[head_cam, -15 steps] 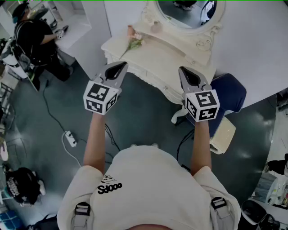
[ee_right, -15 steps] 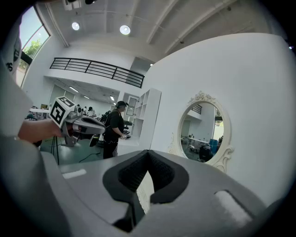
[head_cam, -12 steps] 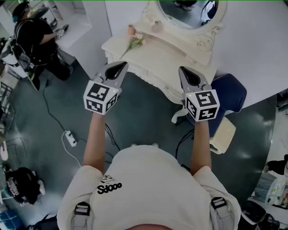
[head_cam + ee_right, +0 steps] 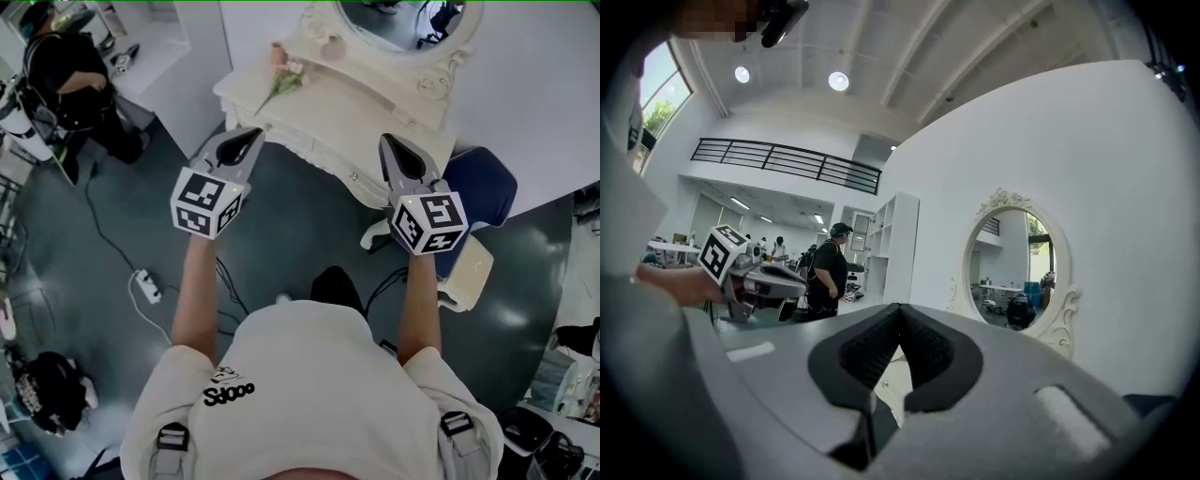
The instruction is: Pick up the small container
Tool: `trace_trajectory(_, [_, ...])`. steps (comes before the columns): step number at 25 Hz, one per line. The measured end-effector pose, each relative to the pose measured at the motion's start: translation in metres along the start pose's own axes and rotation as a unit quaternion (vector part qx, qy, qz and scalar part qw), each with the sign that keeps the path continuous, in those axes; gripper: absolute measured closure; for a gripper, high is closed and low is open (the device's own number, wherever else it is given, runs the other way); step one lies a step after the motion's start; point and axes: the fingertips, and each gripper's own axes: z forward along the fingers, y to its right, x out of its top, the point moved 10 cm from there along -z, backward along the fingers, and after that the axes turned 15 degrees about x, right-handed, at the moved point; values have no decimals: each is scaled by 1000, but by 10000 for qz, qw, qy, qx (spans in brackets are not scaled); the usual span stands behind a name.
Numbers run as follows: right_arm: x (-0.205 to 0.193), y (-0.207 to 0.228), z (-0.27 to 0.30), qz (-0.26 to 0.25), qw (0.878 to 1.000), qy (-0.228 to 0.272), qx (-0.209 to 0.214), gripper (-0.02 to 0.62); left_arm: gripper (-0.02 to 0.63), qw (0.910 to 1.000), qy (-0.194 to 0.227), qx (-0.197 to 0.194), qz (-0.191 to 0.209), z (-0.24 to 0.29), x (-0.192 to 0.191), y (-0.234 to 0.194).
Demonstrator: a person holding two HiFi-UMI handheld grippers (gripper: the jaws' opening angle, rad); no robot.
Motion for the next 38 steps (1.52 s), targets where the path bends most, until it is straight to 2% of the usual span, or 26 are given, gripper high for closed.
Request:
trace_trajectory(5, [-3, 4, 16, -98, 9995, -263, 143, 594, 588, 10000, -4, -21, -64, 10, -7, -9])
trace_trajectory(10, [-17, 30, 50, 29, 9984, -460, 323, 594, 588, 9999, -51, -49, -121, 47, -17, -23])
trace_trajectory(17, [-31, 118, 105, 74, 9985, -379, 396, 594, 588, 9998, -191, -60, -77, 144, -25, -42])
trace_trajectory(27, [-29, 249, 170, 266, 9963, -282, 768, 595, 588, 9997, -217, 140, 15, 274, 7, -51])
trace_trajectory(33, [-36, 300, 199, 307, 9938, -325, 1014, 594, 588, 9990, -363, 258, -28, 328, 9, -52])
trace_trajectory(38, [-43, 329, 209, 334, 9943, -250, 977, 594, 588, 9985, -491, 222, -57, 360, 7, -49])
